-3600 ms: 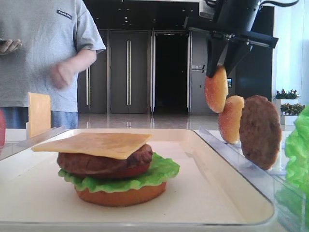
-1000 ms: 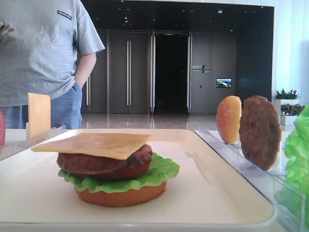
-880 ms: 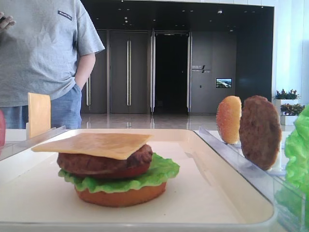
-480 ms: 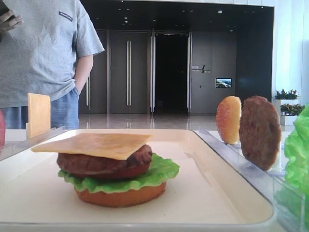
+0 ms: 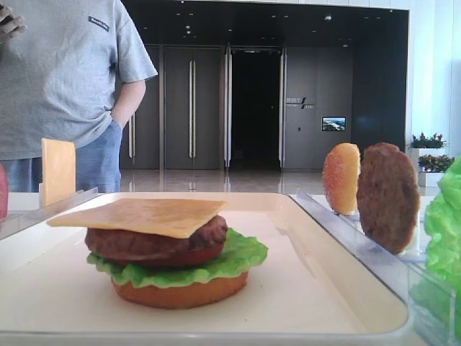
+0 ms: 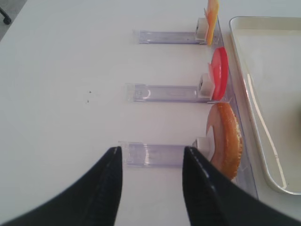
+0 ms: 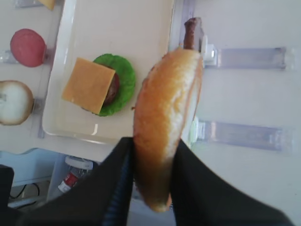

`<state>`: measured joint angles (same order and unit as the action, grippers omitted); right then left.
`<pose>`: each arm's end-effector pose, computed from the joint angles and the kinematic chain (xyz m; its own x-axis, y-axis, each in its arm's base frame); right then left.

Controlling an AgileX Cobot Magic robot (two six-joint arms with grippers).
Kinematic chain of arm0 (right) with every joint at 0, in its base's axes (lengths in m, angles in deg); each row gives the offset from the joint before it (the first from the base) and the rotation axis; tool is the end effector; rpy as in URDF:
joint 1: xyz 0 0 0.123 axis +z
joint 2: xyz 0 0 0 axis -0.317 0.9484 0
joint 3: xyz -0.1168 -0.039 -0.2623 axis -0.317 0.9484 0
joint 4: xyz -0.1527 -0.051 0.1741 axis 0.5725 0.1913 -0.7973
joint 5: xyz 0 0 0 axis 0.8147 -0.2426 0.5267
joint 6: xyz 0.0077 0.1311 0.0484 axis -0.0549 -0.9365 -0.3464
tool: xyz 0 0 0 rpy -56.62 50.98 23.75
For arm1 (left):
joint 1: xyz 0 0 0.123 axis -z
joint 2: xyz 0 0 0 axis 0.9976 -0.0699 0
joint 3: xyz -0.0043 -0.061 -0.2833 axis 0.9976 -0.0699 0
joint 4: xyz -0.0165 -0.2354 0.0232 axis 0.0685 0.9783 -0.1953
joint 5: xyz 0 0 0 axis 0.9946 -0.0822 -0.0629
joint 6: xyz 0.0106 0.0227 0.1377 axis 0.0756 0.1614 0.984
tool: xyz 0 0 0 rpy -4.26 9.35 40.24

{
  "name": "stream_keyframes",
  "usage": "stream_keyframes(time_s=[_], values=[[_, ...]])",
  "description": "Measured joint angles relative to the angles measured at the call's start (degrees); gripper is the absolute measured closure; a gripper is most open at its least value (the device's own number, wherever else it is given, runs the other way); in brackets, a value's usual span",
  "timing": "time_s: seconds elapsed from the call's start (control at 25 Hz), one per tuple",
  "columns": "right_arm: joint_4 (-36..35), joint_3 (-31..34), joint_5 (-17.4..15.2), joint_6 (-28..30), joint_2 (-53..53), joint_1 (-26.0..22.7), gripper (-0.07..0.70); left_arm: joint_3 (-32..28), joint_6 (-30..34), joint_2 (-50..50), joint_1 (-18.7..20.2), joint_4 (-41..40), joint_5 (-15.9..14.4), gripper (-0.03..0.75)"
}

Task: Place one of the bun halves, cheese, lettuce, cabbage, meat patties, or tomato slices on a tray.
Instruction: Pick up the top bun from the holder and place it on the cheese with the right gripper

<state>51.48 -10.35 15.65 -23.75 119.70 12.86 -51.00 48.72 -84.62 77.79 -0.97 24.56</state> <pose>0.1040 0.0884 0.3442 -0.8733 -0.0077 -0.4871 -0.2216 0.8968 0.3830 0.0180 -0.0034 0.2344 -0.5085 -0.0286 -0.8606 -0.0839 0.9963 0.0164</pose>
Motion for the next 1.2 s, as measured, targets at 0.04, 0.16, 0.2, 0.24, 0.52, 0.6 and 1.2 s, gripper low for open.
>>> stream_keyframes(time_s=[0.04, 0.16, 0.2, 0.24, 0.52, 0.6, 1.2], values=[[-1.76, 0.45, 0.06, 0.71, 0.00, 0.00, 0.432, 0.00, 0.00, 0.00, 0.00, 0.00, 0.00, 0.388], [-8.07, 2.86, 0.20, 4.02, 0.00, 0.00, 0.432, 0.00, 0.00, 0.00, 0.00, 0.00, 0.00, 0.388], [-10.05, 3.84, 0.20, 5.59, 0.00, 0.00, 0.432, 0.00, 0.00, 0.00, 0.00, 0.00, 0.00, 0.388], [-12.49, 5.09, 0.26, 7.31, 0.18, 0.00, 0.432, 0.00, 0.00, 0.00, 0.00, 0.00, 0.00, 0.388], [-24.51, 10.33, 3.42, 17.41, 4.88, 0.00, 0.432, 0.00, 0.00, 0.00, 0.00, 0.05, 0.00, 0.388], [-24.99, 10.39, 3.95, 18.53, 5.52, 0.00, 0.432, 0.00, 0.00, 0.00, 0.00, 0.05, 0.00, 0.388], [-43.30, 10.39, 7.24, 35.63, 12.39, 0.00, 0.432, 0.00, 0.00, 0.00, 0.00, 0.05, 0.00, 0.388]])
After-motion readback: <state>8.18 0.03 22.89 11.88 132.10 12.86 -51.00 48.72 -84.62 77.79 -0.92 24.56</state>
